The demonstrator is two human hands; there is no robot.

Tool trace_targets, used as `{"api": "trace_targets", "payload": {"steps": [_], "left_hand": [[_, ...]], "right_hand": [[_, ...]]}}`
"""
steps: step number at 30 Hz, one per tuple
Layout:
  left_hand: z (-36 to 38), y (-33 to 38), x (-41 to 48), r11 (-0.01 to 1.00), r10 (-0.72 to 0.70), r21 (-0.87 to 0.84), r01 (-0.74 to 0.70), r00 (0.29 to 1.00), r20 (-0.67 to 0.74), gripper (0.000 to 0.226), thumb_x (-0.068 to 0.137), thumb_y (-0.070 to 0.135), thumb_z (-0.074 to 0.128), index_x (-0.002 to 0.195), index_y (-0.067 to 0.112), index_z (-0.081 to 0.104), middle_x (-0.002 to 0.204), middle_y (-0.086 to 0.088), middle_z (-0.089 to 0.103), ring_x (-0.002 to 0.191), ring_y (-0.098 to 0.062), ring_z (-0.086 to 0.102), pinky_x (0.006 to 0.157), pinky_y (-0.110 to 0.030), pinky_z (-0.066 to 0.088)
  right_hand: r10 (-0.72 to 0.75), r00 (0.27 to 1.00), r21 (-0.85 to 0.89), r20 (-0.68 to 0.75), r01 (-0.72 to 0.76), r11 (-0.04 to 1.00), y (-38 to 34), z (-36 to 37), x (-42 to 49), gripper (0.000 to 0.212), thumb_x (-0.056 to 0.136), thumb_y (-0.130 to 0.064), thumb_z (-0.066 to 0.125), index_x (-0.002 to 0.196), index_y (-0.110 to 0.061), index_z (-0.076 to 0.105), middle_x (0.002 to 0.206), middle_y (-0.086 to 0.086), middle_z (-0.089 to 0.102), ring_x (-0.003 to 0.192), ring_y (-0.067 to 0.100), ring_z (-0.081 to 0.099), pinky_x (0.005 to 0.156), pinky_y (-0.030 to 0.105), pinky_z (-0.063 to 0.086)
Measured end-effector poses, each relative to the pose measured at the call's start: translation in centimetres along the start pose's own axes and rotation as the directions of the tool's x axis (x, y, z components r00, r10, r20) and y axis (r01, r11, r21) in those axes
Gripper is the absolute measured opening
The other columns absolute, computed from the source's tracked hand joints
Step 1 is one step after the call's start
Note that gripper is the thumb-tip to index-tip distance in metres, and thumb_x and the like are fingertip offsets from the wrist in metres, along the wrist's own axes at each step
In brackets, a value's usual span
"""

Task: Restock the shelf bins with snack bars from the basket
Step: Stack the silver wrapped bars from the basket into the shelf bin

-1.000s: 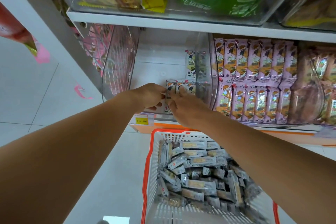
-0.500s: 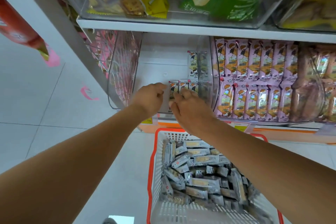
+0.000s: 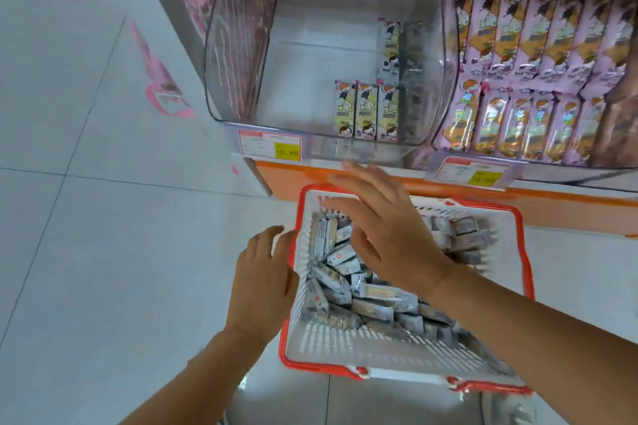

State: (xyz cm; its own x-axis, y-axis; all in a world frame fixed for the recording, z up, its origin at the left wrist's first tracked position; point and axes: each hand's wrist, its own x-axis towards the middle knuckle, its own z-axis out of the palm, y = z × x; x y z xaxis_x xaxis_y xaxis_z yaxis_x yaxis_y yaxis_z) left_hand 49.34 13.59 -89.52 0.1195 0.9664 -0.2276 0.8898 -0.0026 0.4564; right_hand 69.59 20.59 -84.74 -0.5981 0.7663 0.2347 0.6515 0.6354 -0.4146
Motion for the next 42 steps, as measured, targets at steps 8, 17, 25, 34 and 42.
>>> {"api": "trace_targets", "payload": {"steps": [8,17,25,34,42], "left_hand": [[7.0,-2.7,-1.6,0.982,-0.189,0.028,0.187,0.957,0.221,0.070,0.099,0.025,0.042,0.155,0.016,0.001,0.162,-0.007,0.009,0.147,-0.027,0.020,0.117,-0.039,0.026],[11.6,-1.9,-3.7,0.947,-0.234,-0.205,0.249,0.967,0.098,0.093,0.095,0.015,0.053,0.149,0.025,-0.021,0.149,-0.006,0.025,0.089,-0.022,0.059,0.071,-0.031,0.057],[13.0,-2.0,-3.7,0.950,-0.238,-0.204,0.236,0.971,0.015,0.093,0.094,0.014,0.053,0.149,0.027,-0.021,0.138,-0.004,0.031,0.082,-0.018,0.055,0.065,-0.027,0.057],[11.4,-0.9,-3.4,0.955,-0.278,-0.097,0.279,0.960,0.024,0.084,0.093,0.017,0.056,0.155,0.018,0.001,0.153,-0.013,0.022,0.131,-0.030,0.038,0.107,-0.042,0.041],[1.6,6.9,0.3,0.100,-0.390,-0.810,0.578,0.772,0.503,0.029,0.095,0.038,0.055,0.121,0.025,0.054,0.104,-0.001,0.071,0.087,-0.016,0.071,0.068,-0.022,0.056]], "right_hand": [[0.607,0.403,-0.181,0.685,-0.712,0.678,2.3,10.4,-8.1,0.037,0.098,-0.022,0.048,0.134,-0.010,0.047,0.125,0.011,0.052,0.097,0.024,0.055,0.074,0.031,0.040],[0.754,0.130,-0.476,0.644,-0.704,0.527,5.5,15.5,-17.2,0.073,0.096,-0.031,0.055,0.152,-0.010,0.013,0.153,0.016,0.022,0.140,0.034,0.026,0.109,0.041,0.036],[0.799,0.236,-0.558,0.553,-0.607,0.565,5.3,17.7,-17.3,0.057,0.089,-0.033,0.067,0.134,-0.011,0.038,0.133,0.011,0.043,0.125,0.029,0.041,0.100,0.039,0.040],[0.756,0.489,-0.169,0.435,-0.781,0.602,3.2,14.2,-15.9,0.043,0.083,-0.023,0.072,0.118,-0.012,0.050,0.116,0.007,0.055,0.091,0.017,0.055,0.069,0.021,0.041],[0.557,0.805,0.202,0.203,-0.591,0.781,-1.9,5.9,-8.4,0.059,0.074,-0.003,0.077,0.124,-0.014,0.048,0.115,0.003,0.060,0.096,0.013,0.060,0.077,0.008,0.044]]}}
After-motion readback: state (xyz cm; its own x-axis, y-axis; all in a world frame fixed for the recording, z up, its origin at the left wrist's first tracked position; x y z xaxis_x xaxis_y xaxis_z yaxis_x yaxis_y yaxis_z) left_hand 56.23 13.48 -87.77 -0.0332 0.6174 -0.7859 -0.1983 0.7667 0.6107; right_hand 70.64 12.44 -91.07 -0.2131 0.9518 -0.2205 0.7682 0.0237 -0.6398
